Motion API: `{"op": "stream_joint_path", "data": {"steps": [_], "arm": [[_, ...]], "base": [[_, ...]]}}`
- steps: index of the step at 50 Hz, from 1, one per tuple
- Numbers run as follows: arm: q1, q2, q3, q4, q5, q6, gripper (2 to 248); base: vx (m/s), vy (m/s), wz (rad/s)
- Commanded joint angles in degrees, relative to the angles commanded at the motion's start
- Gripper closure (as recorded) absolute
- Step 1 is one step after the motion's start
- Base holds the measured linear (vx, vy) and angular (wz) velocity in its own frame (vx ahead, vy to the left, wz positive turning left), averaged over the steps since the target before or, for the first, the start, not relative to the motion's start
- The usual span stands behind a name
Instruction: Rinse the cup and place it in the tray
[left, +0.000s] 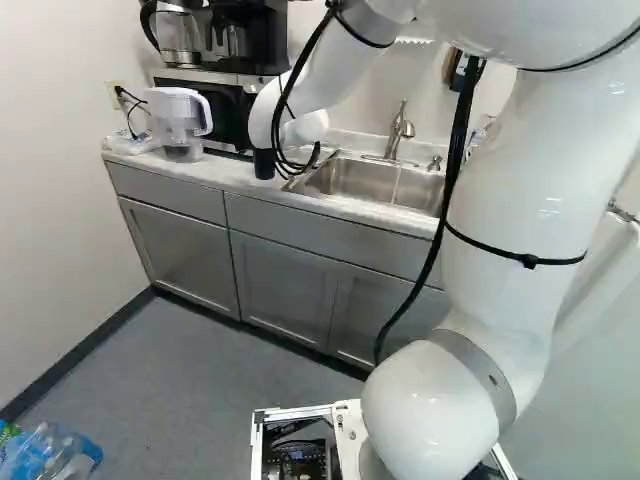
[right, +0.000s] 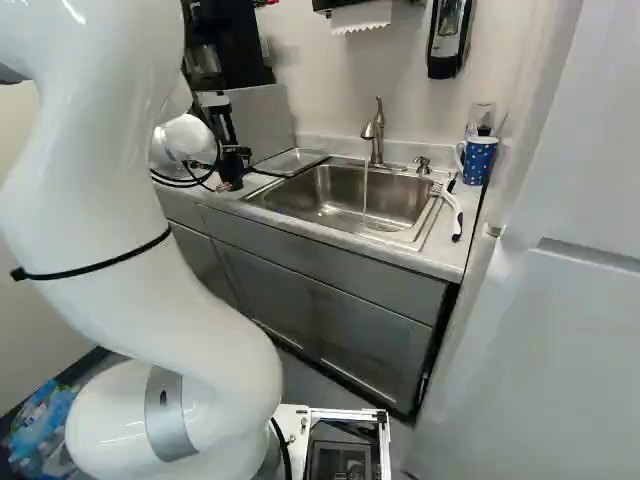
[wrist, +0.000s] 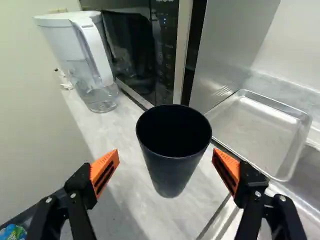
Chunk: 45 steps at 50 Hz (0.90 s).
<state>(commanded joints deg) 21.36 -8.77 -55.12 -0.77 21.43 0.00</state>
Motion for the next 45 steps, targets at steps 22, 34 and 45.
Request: {"op": "stream_joint_path", "data": {"steps": [22, 34, 45], "arm": [[0.22, -1.04, 1.64, 0.0, 7.67, 0.0, 3], [0.22, -2.12, 1.98, 0.0, 11.08, 0.0, 3], [0.22, -3.12, 2.28, 0.0, 14.04, 0.0, 3]], "base": [[0.0, 0.0, 0.0], [0.0, 0.0, 0.0], [0.0, 0.0, 0.0]]}}
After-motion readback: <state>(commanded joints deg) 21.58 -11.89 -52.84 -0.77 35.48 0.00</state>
